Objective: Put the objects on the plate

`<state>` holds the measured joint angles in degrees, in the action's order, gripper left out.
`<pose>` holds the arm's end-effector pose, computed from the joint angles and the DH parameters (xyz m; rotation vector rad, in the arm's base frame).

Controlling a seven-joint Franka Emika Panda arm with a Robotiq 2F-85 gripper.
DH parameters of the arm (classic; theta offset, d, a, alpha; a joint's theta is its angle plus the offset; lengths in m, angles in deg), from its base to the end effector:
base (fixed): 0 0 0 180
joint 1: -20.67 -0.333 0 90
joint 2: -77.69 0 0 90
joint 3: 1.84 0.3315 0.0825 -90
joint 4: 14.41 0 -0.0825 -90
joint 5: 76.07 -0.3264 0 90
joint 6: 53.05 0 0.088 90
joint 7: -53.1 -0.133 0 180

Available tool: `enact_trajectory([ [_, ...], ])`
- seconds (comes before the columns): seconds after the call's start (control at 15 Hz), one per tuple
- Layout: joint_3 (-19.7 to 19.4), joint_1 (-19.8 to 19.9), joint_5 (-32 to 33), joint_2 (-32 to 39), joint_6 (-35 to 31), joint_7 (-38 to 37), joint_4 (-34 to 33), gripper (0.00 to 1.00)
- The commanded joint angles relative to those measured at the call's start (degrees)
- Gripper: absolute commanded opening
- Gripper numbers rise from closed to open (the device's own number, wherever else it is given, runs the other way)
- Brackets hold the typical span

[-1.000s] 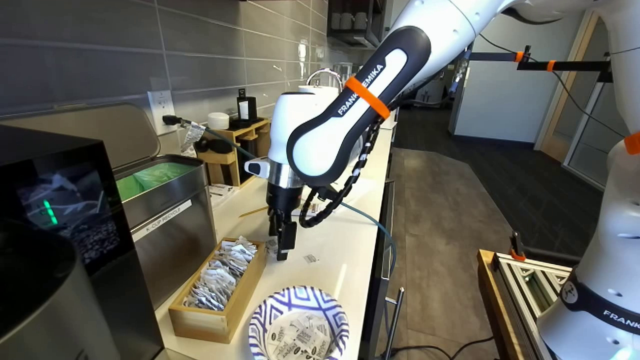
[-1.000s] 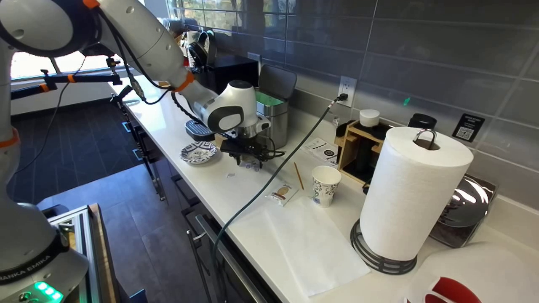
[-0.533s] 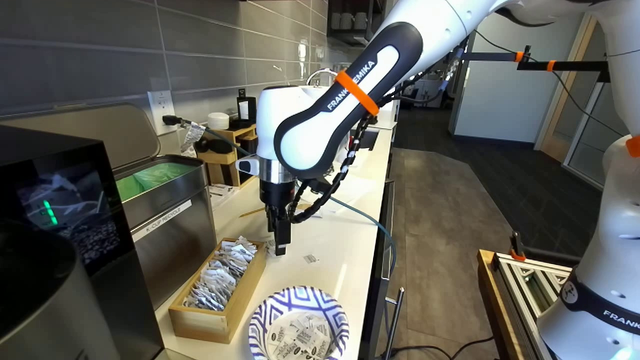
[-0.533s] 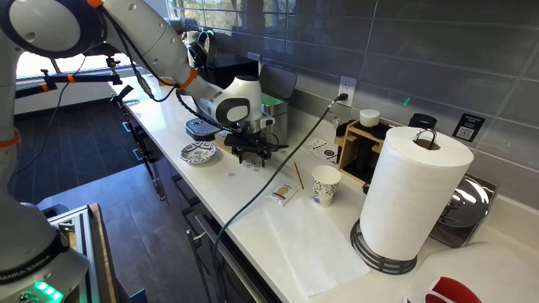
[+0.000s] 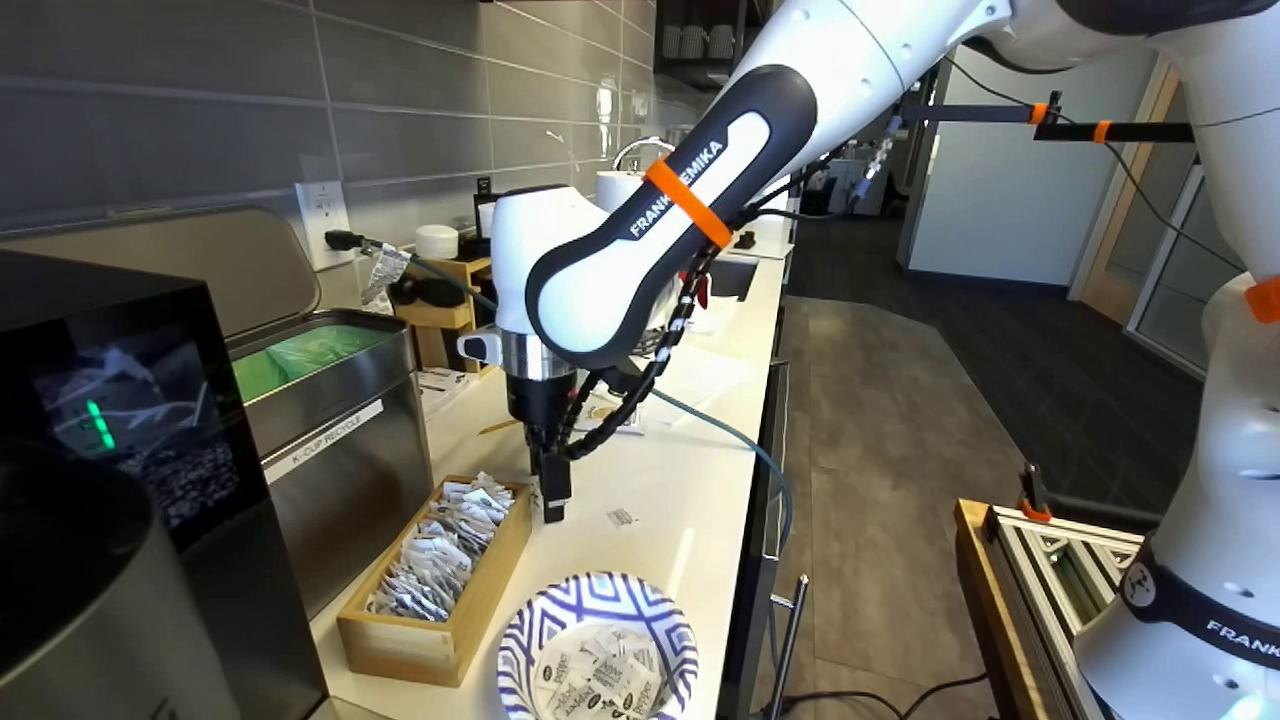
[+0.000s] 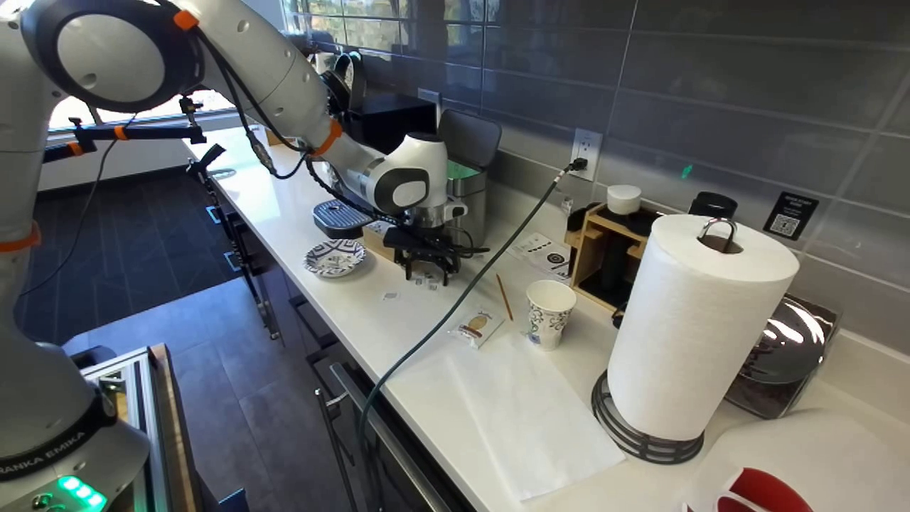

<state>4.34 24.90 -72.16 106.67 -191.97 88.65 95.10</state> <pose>0.5999 0.0146 0.2625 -2.9521 -1.0643 -0.0202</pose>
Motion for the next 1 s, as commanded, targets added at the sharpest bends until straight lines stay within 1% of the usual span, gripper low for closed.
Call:
enact_trajectory([
  [0.0,-1.11,-1.14,1.74,2.25,2.23,-2.73,-2.98,0.75],
  [0.07,-1.22,-1.18,1.83,2.40,2.43,-3.06,-3.26,0.73],
  [0.13,-1.21,-1.10,1.75,2.35,2.92,-3.24,-3.60,0.66],
  [0.27,-1.29,-0.89,1.58,2.05,3.58,-3.56,-3.93,0.49],
  [0.67,-1.76,-0.71,1.16,0.91,3.49,-5.82,-2.89,0.05],
  [0.73,-1.72,-0.70,1.03,0.50,3.47,-6.36,-2.48,0.00],
  [0.93,-1.09,-0.31,0.32,-2.25,2.49,-6.94,0.81,0.00],
])
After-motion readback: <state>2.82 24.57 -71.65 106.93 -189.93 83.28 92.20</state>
